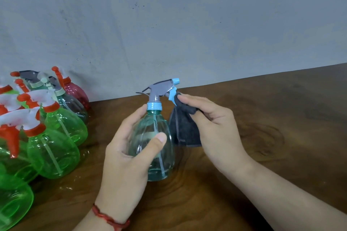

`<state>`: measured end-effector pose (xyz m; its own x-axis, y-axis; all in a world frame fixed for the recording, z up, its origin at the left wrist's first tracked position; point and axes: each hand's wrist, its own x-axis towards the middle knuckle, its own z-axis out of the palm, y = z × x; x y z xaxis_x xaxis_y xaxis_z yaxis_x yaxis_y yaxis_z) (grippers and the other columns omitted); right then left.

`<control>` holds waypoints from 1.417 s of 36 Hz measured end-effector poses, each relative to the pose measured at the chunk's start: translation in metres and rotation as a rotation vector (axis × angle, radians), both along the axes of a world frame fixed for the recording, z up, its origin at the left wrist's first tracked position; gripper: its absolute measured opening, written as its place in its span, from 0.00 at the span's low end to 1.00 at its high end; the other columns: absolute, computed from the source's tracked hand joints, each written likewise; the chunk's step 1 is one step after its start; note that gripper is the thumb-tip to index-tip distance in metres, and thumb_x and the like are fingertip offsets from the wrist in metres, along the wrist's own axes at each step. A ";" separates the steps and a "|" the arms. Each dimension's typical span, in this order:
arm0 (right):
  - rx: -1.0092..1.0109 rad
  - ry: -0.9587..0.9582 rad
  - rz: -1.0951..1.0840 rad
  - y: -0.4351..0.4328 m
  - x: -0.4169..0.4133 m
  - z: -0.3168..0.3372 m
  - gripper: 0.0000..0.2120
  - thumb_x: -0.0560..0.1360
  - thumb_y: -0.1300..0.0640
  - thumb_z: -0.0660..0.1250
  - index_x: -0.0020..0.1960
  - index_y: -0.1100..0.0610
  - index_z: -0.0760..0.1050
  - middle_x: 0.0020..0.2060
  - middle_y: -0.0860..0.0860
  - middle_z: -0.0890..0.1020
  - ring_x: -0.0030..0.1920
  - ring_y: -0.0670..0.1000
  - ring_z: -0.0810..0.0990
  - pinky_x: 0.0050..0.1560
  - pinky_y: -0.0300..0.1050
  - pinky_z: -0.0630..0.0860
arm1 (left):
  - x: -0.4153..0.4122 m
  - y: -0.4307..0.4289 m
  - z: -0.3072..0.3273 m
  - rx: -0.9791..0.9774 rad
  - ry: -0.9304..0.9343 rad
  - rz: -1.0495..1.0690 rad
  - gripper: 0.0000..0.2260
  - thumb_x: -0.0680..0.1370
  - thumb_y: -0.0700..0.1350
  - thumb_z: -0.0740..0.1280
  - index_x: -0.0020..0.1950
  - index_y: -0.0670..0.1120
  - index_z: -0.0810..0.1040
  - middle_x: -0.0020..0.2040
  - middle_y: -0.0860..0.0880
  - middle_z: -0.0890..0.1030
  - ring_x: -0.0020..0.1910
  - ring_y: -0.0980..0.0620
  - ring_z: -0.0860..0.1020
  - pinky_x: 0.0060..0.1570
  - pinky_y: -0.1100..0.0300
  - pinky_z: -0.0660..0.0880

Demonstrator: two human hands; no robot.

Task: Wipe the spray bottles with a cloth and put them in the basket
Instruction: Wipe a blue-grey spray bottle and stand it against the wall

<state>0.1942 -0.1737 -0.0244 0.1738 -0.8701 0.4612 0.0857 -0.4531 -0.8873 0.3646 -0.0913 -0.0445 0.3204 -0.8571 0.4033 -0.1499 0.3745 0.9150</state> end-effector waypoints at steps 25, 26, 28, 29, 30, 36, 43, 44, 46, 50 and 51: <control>0.352 -0.034 0.142 0.025 0.017 0.002 0.18 0.86 0.60 0.62 0.59 0.41 0.86 0.54 0.39 0.87 0.53 0.46 0.87 0.41 0.52 0.87 | 0.013 -0.009 -0.001 0.227 0.069 0.088 0.16 0.83 0.58 0.68 0.71 0.67 0.74 0.59 0.56 0.85 0.56 0.52 0.87 0.58 0.46 0.82; 0.351 -0.019 0.143 0.026 0.018 0.001 0.18 0.86 0.59 0.62 0.59 0.40 0.86 0.54 0.38 0.87 0.52 0.46 0.87 0.40 0.56 0.87 | 0.012 -0.008 -0.001 0.240 0.125 0.090 0.13 0.85 0.55 0.66 0.70 0.67 0.74 0.58 0.56 0.86 0.54 0.51 0.87 0.57 0.44 0.82; 0.347 0.001 0.149 0.028 0.018 0.001 0.18 0.86 0.59 0.61 0.59 0.39 0.85 0.53 0.37 0.86 0.52 0.46 0.87 0.42 0.61 0.87 | 0.010 -0.005 0.001 0.248 0.141 0.094 0.15 0.83 0.60 0.66 0.70 0.68 0.73 0.58 0.57 0.86 0.55 0.53 0.87 0.57 0.46 0.83; 0.346 0.003 0.152 0.028 0.018 0.001 0.18 0.86 0.59 0.61 0.59 0.39 0.85 0.53 0.37 0.86 0.52 0.46 0.87 0.44 0.61 0.87 | 0.008 -0.004 0.004 0.245 0.102 0.095 0.21 0.80 0.65 0.69 0.72 0.68 0.71 0.59 0.59 0.85 0.56 0.56 0.86 0.55 0.51 0.83; 0.346 0.000 0.152 0.027 0.018 0.000 0.19 0.87 0.59 0.61 0.59 0.39 0.85 0.54 0.37 0.86 0.54 0.45 0.87 0.46 0.60 0.87 | 0.005 -0.003 0.007 0.245 0.039 0.099 0.29 0.74 0.69 0.73 0.73 0.68 0.68 0.60 0.60 0.83 0.57 0.60 0.84 0.51 0.59 0.83; 0.340 -0.056 0.099 0.021 0.017 -0.001 0.20 0.86 0.62 0.62 0.57 0.39 0.86 0.55 0.36 0.86 0.58 0.44 0.85 0.53 0.49 0.86 | 0.012 -0.003 0.004 0.181 -0.016 0.090 0.32 0.71 0.63 0.80 0.72 0.69 0.71 0.61 0.54 0.83 0.61 0.50 0.84 0.58 0.47 0.84; 0.150 0.077 0.073 0.026 0.015 0.004 0.19 0.86 0.63 0.62 0.60 0.42 0.84 0.54 0.33 0.85 0.58 0.39 0.84 0.56 0.43 0.84 | 0.014 -0.003 0.007 0.151 0.056 0.017 0.17 0.87 0.47 0.63 0.73 0.65 0.74 0.58 0.54 0.87 0.58 0.51 0.86 0.62 0.42 0.81; 0.114 0.100 0.063 0.027 0.015 0.003 0.18 0.86 0.63 0.62 0.61 0.42 0.84 0.55 0.34 0.85 0.59 0.40 0.84 0.56 0.41 0.83 | 0.012 -0.003 0.006 0.136 0.019 0.054 0.17 0.87 0.49 0.62 0.75 0.65 0.73 0.57 0.58 0.86 0.57 0.54 0.86 0.61 0.45 0.81; 0.097 0.105 0.063 0.027 0.016 0.000 0.17 0.86 0.61 0.62 0.61 0.43 0.84 0.56 0.35 0.86 0.59 0.40 0.84 0.55 0.39 0.83 | 0.007 -0.001 0.006 0.114 -0.025 0.099 0.21 0.85 0.60 0.65 0.78 0.68 0.67 0.58 0.62 0.84 0.58 0.57 0.85 0.61 0.46 0.81; 0.057 0.098 0.047 0.024 0.014 -0.002 0.17 0.86 0.61 0.63 0.64 0.43 0.83 0.58 0.35 0.85 0.62 0.39 0.82 0.60 0.42 0.83 | 0.007 0.002 0.009 0.064 -0.138 0.106 0.38 0.73 0.65 0.75 0.78 0.75 0.60 0.65 0.57 0.81 0.61 0.53 0.84 0.56 0.50 0.84; 0.033 0.086 0.031 0.022 0.013 -0.002 0.17 0.86 0.61 0.63 0.65 0.44 0.83 0.59 0.35 0.84 0.64 0.39 0.81 0.62 0.44 0.82 | 0.007 0.001 0.009 0.058 -0.134 0.095 0.38 0.73 0.63 0.77 0.78 0.75 0.61 0.65 0.56 0.81 0.60 0.53 0.85 0.55 0.49 0.84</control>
